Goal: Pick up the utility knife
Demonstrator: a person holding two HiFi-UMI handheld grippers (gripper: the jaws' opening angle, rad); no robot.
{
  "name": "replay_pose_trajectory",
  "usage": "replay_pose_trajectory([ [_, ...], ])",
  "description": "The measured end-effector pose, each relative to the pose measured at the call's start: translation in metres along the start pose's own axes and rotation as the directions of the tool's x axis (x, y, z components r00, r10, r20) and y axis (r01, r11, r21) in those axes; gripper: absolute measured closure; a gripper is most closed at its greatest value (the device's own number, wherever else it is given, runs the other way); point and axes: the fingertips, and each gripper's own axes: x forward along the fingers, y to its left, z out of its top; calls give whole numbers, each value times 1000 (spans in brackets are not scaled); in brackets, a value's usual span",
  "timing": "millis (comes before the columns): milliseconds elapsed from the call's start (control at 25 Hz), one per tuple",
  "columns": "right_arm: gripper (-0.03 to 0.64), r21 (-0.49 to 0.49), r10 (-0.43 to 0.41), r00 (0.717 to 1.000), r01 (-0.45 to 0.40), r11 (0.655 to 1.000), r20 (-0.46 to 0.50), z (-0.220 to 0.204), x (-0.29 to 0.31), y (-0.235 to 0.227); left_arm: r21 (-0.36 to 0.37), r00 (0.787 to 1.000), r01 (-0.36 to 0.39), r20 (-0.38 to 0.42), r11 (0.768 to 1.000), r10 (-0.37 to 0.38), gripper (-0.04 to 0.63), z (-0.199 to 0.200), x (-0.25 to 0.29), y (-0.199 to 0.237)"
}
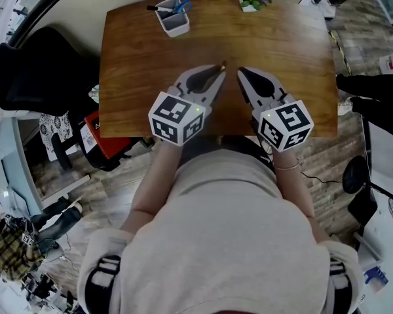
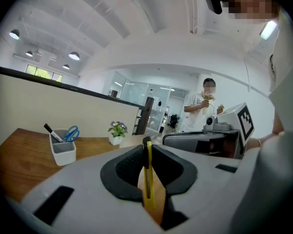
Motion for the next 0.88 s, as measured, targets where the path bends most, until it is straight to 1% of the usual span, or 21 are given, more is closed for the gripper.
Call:
replay_pose_trajectory([
  [360,606,10,1,1000,-1,1000,-9,-4,-1,-1,-4,1000,4,-3,1000,-4,526,0,1,-1],
  [880,606,-6,13,1000,-13,1000,-11,-4,-4,-3,-10,1000,4,3,1000,-4,526,0,4,-4],
])
